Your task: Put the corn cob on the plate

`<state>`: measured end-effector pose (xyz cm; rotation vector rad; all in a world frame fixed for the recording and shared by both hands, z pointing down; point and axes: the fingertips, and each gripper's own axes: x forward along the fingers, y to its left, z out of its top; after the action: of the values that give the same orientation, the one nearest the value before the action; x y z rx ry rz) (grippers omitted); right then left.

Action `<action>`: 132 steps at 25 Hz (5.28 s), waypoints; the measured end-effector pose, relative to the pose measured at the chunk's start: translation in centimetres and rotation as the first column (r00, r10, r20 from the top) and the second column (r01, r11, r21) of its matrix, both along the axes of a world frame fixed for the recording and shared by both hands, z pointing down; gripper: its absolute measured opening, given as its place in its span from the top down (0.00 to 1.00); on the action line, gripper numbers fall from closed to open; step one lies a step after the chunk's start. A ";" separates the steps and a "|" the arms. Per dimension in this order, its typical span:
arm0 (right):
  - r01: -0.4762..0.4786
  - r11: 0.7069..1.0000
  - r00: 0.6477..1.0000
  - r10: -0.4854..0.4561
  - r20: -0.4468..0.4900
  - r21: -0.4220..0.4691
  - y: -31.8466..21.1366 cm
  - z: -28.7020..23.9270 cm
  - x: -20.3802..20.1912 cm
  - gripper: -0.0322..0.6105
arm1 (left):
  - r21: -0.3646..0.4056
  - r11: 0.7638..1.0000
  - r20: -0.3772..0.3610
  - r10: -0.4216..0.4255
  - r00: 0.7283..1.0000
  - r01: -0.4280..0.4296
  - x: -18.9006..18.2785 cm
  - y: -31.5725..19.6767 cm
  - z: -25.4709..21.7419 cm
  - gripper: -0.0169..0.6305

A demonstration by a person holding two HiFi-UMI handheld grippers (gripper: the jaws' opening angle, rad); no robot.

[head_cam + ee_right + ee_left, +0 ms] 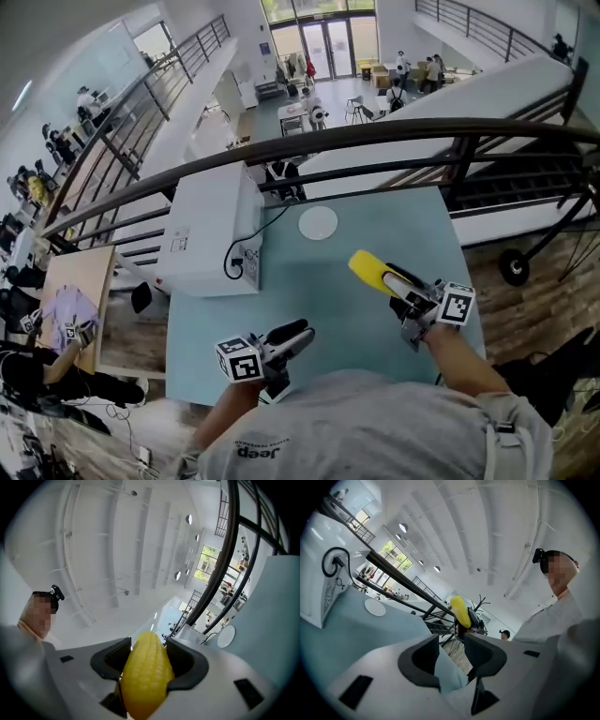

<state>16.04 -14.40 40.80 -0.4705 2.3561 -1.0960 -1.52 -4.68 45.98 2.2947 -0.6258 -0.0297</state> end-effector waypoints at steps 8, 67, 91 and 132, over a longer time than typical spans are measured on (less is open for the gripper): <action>-0.047 0.999 0.995 0.044 -0.093 -0.024 1.1 -0.6 -0.7 0.57 | 0.048 0.997 -0.058 0.067 0.996 -0.064 0.3 -2.1 -2.2 0.70; 0.148 0.960 0.741 0.053 -0.670 0.239 -32.9 24.3 -16.8 0.57 | 0.021 0.984 0.069 -0.180 0.981 0.179 -2.6 -25.5 20.6 0.77; 0.313 0.901 0.538 0.091 -0.838 0.299 -33.2 28.6 -20.2 0.57 | 0.046 0.985 0.120 -0.174 0.977 0.169 -2.9 -25.0 21.8 0.78; 0.377 0.894 0.372 0.094 -0.924 0.243 -32.4 30.0 -18.6 0.48 | 0.071 0.983 0.128 -0.175 0.976 0.167 -3.1 -24.1 20.7 0.79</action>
<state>-2.52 -46.81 70.82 -0.8937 3.5889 -0.2473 -4.60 -28.78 66.68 2.3076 -0.9024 0.0237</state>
